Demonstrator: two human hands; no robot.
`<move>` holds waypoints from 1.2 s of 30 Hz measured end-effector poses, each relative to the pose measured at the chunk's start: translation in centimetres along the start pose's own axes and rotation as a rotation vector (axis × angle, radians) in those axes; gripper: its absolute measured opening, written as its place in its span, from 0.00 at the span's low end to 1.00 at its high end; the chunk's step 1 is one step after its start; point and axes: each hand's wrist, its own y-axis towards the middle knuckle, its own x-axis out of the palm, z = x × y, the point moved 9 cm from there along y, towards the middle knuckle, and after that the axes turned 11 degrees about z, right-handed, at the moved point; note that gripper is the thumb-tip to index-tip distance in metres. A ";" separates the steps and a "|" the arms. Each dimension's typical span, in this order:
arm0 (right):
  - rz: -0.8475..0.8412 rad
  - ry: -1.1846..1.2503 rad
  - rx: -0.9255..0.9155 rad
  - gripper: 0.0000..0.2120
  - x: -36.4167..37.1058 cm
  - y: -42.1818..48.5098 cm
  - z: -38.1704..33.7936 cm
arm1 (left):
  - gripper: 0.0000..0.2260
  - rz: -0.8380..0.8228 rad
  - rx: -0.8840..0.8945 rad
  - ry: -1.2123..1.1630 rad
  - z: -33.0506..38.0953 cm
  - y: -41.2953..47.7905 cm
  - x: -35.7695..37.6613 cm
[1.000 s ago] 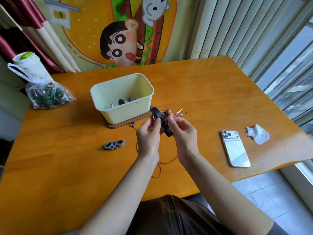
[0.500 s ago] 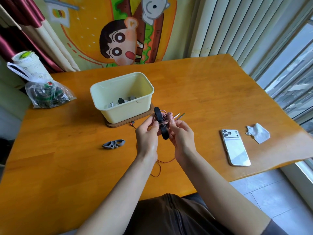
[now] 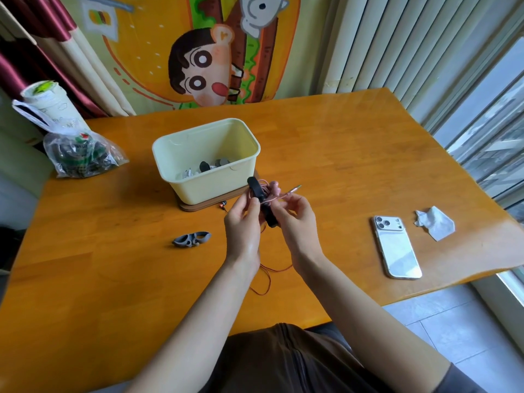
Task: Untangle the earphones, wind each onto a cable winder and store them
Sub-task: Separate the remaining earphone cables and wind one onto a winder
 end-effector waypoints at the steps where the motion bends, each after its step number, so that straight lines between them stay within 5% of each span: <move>1: -0.025 0.011 0.018 0.12 0.2 -0.1 0.3 | 0.14 0.039 0.001 0.015 -0.2 0.3 -0.4; 4: -0.043 -0.024 0.025 0.17 0.5 0.1 0.2 | 0.14 0.067 0.025 0.081 -0.4 0.4 -0.8; 10: -0.007 -0.124 -0.062 0.09 0.3 0.8 -0.1 | 0.11 0.019 0.000 0.035 -0.1 -0.1 -0.1; 26: -0.019 -0.235 -0.191 0.10 2.5 2.7 -1.0 | 0.14 0.108 0.039 0.043 0.0 2.5 -1.5; 31: -0.145 -0.187 -0.045 0.09 4.5 3.6 -0.7 | 0.13 0.072 -0.035 -0.058 0.3 3.9 -1.5; 36: -0.224 -0.341 -0.052 0.23 6.0 3.5 0.2 | 0.11 0.235 -0.039 -0.053 0.4 6.0 -3.5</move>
